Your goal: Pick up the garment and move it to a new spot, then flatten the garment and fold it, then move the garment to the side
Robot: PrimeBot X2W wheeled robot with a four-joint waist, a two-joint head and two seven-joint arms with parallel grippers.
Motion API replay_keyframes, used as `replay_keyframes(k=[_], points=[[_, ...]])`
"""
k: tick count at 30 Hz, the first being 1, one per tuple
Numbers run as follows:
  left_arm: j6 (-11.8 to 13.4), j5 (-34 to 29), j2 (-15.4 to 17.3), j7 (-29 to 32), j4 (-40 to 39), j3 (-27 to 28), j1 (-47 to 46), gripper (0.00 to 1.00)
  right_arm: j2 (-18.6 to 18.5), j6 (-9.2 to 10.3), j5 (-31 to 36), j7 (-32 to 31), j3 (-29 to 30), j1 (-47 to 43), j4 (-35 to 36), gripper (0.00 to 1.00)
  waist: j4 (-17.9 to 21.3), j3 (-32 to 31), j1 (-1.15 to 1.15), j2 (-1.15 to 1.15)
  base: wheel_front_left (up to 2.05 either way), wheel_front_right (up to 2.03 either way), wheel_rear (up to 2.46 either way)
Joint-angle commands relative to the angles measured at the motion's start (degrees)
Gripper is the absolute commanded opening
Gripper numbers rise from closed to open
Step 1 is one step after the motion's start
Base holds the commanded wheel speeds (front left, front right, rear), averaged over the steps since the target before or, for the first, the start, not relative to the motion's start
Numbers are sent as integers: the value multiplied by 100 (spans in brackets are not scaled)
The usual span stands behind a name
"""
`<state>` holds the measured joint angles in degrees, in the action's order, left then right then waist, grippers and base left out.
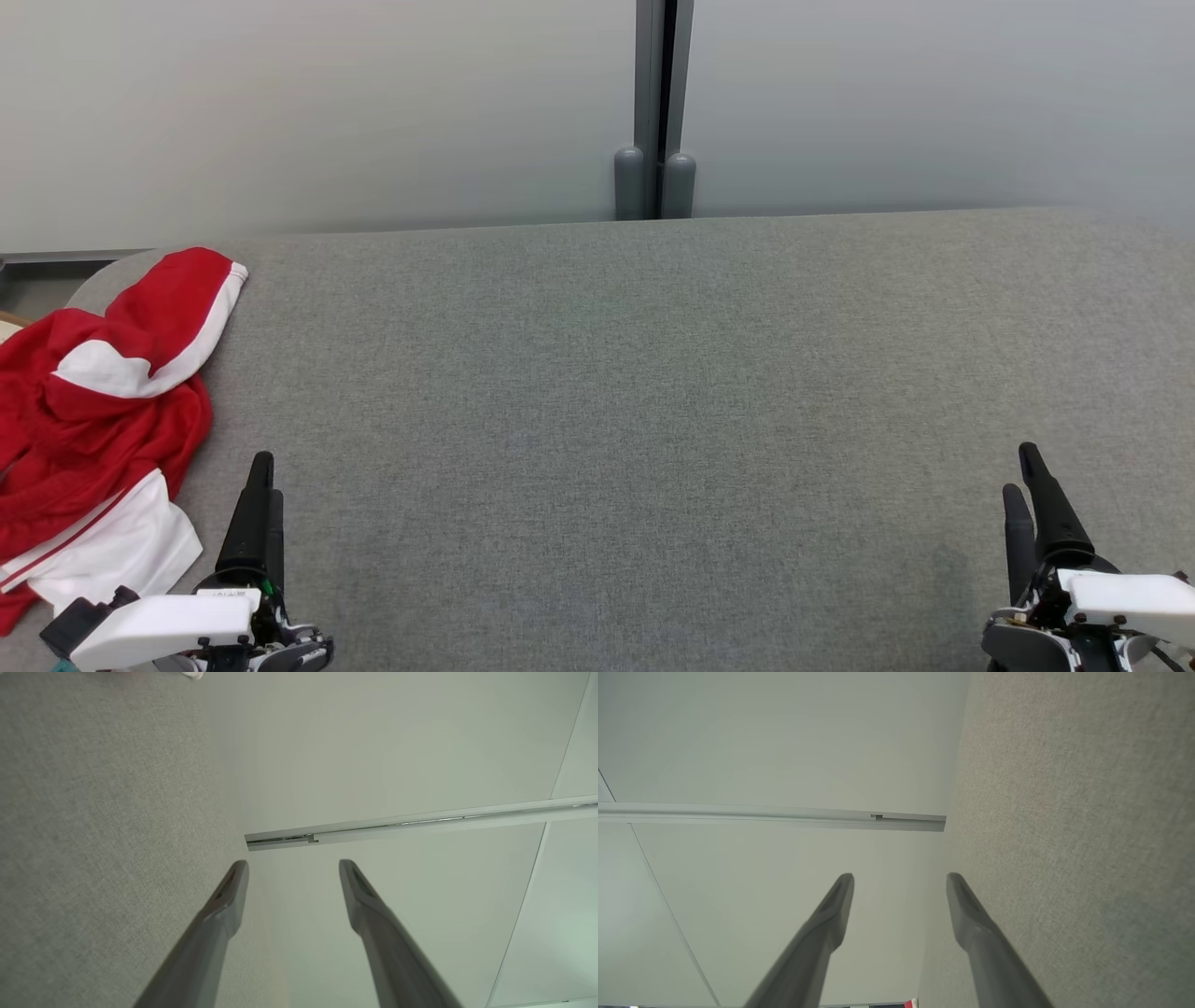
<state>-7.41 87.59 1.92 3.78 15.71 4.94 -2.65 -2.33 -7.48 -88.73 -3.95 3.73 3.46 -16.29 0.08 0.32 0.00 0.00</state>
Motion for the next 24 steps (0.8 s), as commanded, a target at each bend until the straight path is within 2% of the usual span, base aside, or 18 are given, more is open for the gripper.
replay_keyframes(k=[1, 11, 24], points=[[9, -190, 51, -49, -137, 8, -104, 100, -75, -1, 206, 65, -34, 139, 71, 100, 1, 5, 0, 0, 0, 0, 0], [154, -1315, 60, -306, -575, -156, -55, 100, -83, -1, 2060, 325, -267, 168, 271, 100, 26, 75, 0, 0, 0, 0, 0], [401, -2691, 70, -602, -911, -591, 17, 100, -130, -1, 3409, 622, -653, 110, 539, 100, 63, 127, 0, 0, 0, 0, 0]])
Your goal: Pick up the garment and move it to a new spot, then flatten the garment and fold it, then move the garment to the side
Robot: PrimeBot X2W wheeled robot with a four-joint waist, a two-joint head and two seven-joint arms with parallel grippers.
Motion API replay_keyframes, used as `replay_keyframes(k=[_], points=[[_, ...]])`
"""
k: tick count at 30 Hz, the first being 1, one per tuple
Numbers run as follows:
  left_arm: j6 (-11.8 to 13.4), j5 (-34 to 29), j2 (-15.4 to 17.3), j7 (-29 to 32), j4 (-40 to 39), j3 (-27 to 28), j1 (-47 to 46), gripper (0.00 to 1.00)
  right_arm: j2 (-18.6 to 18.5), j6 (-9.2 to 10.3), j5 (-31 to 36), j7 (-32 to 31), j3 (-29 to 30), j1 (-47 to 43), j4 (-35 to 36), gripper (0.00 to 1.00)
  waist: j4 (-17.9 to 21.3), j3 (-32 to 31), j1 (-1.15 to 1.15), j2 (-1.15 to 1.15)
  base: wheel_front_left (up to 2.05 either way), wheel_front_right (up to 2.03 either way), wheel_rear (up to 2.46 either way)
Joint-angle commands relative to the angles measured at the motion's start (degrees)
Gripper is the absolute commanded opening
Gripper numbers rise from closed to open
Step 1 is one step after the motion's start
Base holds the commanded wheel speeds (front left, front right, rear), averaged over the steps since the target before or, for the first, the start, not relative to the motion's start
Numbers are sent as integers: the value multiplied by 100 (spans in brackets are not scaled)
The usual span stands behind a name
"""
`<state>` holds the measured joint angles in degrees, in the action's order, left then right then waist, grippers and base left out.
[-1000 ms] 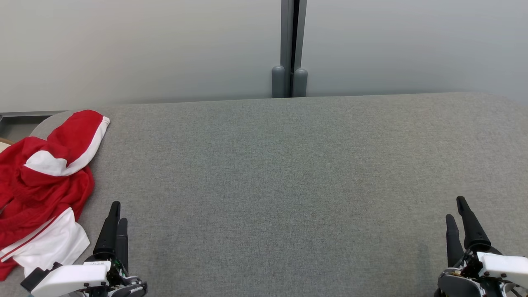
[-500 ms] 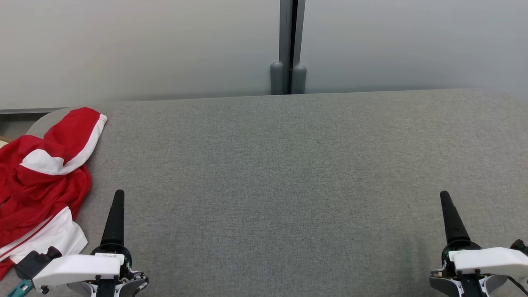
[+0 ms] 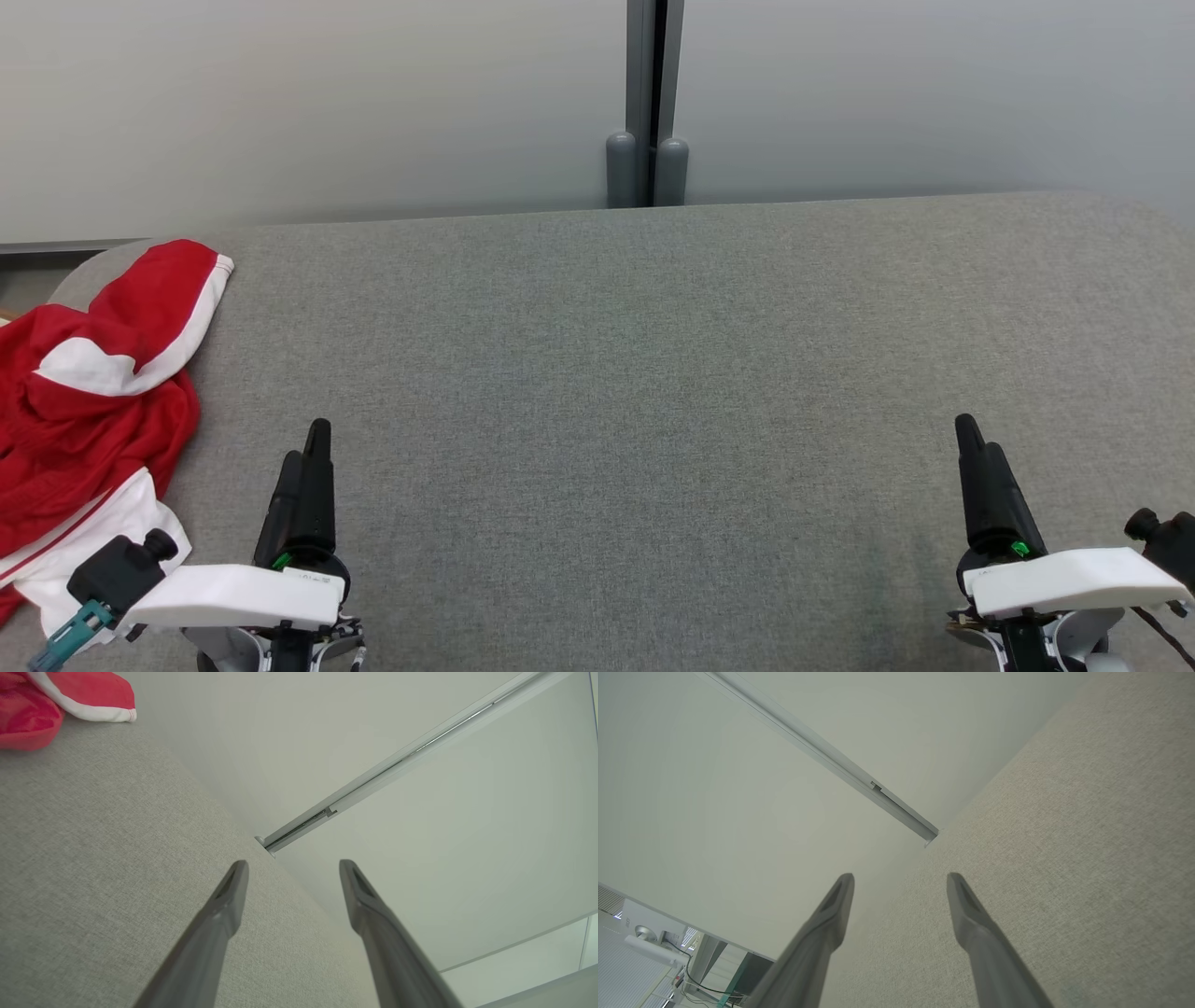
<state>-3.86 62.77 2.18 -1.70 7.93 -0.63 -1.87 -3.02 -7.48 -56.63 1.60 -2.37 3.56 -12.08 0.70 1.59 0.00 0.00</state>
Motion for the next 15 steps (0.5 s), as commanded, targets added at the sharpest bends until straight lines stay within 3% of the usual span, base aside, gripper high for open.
replay_keyframes(k=[1, 15], points=[[75, -300, 45, -75, -157, -55, -51, 100, -66, -1, 283, 87, -68, 93, 127, 100, 2, -2, 0, 0, 0, 0, 0], [584, -1771, 52, -349, -514, -473, 58, 100, -139, -2, 1327, 363, -359, -9, 226, 100, 10, -42, 0, 0, 0, 0, 0]])
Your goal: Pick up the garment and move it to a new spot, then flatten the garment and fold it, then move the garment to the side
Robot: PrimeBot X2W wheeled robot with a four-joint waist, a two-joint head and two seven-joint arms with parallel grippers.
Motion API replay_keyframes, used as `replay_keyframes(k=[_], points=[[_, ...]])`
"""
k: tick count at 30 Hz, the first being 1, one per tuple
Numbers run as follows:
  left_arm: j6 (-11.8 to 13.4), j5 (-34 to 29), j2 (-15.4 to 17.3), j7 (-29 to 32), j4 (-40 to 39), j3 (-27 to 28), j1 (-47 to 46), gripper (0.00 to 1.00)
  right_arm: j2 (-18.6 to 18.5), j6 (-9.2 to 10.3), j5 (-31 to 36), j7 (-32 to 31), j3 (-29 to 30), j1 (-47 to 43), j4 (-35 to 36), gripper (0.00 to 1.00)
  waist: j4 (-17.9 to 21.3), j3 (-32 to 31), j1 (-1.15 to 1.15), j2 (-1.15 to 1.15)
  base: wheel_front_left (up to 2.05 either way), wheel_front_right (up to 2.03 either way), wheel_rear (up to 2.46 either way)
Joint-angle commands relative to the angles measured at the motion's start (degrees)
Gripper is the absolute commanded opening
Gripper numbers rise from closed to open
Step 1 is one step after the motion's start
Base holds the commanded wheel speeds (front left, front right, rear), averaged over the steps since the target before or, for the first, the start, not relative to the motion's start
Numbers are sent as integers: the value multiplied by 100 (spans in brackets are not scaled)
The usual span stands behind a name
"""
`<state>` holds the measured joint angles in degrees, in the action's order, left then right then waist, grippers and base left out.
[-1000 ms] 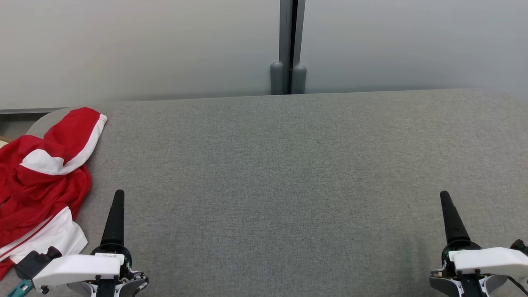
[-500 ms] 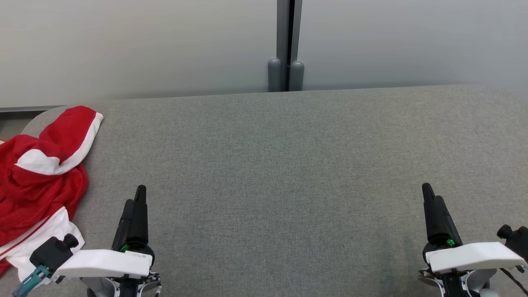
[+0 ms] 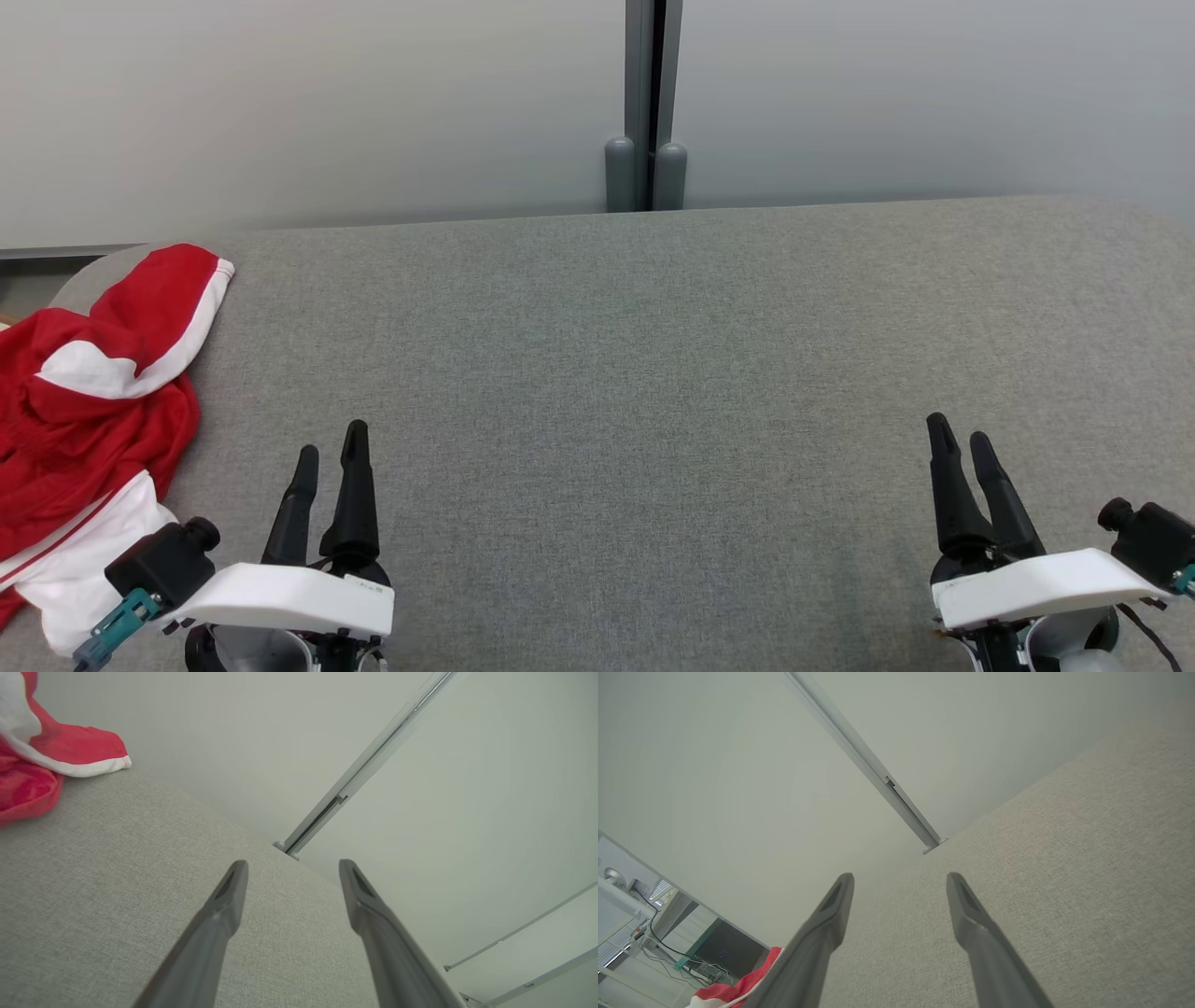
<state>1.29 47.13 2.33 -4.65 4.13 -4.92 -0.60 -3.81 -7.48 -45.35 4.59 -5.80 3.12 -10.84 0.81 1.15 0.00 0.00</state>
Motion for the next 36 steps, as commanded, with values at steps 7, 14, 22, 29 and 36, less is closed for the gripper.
replay_keyframes(k=[7, 14, 22, 29, 36], points=[[253, -894, 40, -175, -186, -261, -19, 100, -59, -1, 682, 186, -100, -14, 184, 100, 3, 7, 0, 0, 0, 0, 0], [385, -1554, 101, -293, -183, -500, 16, 100, -59, -1, 1178, 303, -243, -21, 226, 100, 29, 24, 0, 0, 0, 0, 0], [553, -2060, 176, -420, -205, -746, 10, 100, -61, -1, 1660, 428, -348, -10, 249, 100, 49, 47, 0, 0, 0, 0, 0], [651, -2436, 214, -517, -226, -899, 33, 100, -20, -1, 2101, 532, -305, -23, 216, 100, 55, 65, 0, 0, 0, 0, 0], [582, -2747, 212, -614, -221, -998, 99, 100, -20, -1, 2507, 629, -414, -75, 163, 100, 57, 41, 0, 0, 0, 0, 0]])
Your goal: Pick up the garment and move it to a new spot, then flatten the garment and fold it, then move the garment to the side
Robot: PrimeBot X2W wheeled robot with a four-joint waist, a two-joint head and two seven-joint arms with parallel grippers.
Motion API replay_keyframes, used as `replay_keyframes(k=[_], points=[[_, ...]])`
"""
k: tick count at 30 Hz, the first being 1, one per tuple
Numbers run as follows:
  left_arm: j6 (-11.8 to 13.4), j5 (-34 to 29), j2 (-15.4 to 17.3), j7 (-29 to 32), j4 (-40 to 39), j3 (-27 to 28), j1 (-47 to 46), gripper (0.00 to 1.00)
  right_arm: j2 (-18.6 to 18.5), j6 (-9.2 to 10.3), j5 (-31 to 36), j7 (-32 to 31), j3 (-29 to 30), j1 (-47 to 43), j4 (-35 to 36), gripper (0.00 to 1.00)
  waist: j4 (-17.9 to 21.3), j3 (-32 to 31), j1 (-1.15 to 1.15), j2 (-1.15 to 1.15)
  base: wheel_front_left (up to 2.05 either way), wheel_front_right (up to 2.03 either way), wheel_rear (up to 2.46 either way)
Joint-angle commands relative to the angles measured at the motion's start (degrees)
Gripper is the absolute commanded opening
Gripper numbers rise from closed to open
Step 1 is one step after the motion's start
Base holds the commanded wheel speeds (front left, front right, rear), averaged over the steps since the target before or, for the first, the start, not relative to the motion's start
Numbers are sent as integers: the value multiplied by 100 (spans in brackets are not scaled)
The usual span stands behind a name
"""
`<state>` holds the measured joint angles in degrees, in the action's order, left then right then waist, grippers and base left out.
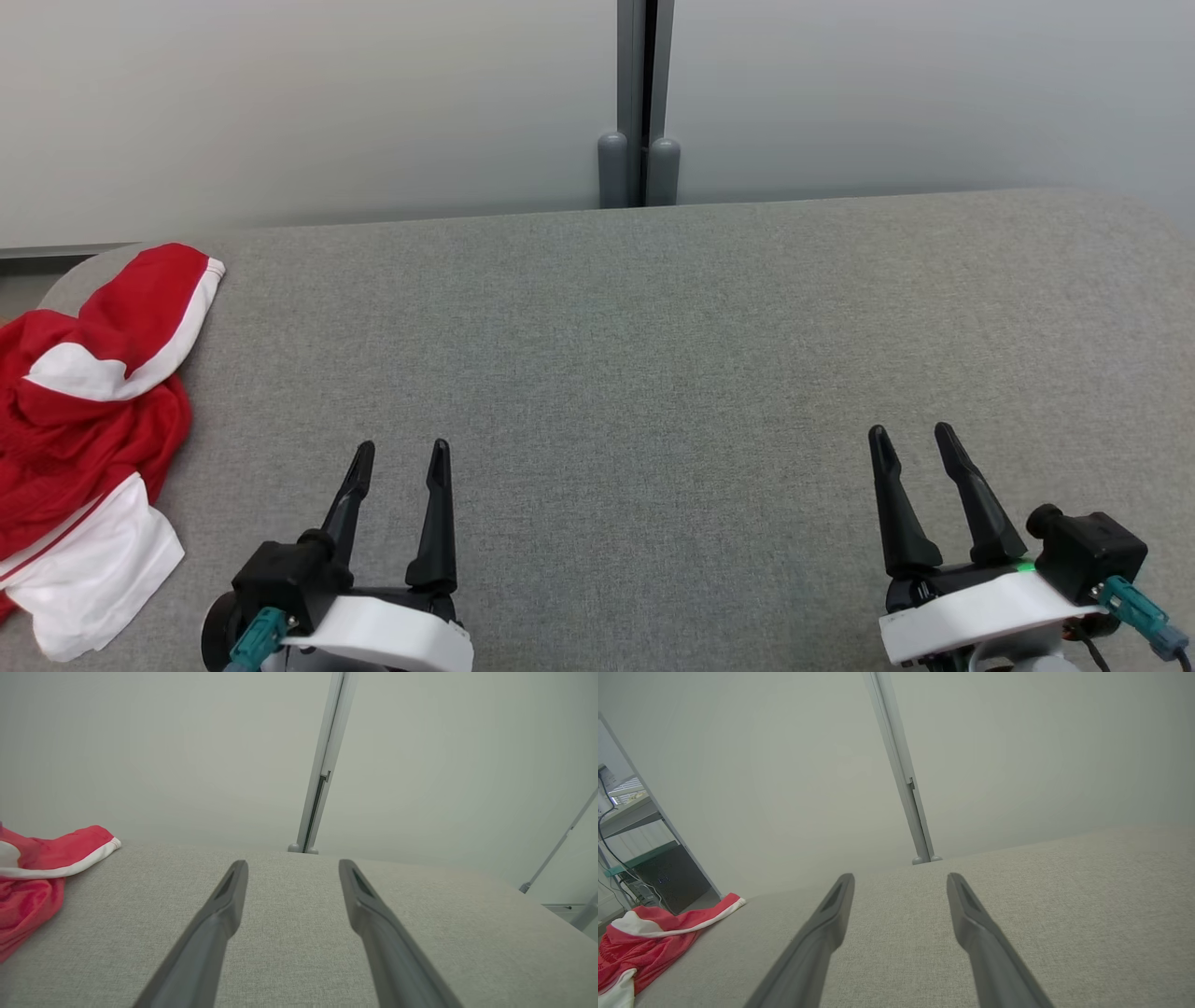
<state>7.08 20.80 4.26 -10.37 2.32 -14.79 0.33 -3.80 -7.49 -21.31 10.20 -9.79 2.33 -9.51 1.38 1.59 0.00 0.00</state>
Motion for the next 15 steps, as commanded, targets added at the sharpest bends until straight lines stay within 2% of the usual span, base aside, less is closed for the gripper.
replay_keyframes(k=[1, 8, 15], points=[[2, -166, 13, -55, -26, -17, 7, 100, -22, 0, 164, 75, -27, -1, 26, 100, 0, -5, 0, 0, 0, 0, 0], [106, -507, -31, -143, 72, 8, 99, 100, -23, 0, 538, 172, 29, -49, 18, 100, -1, -37, 0, 0, 0, 0, 0], [19, -624, -79, -218, -70, 126, 169, 100, 22, 0, 772, 238, 124, -98, -2, 100, -5, -45, 0, 0, 0, 0, 0]])
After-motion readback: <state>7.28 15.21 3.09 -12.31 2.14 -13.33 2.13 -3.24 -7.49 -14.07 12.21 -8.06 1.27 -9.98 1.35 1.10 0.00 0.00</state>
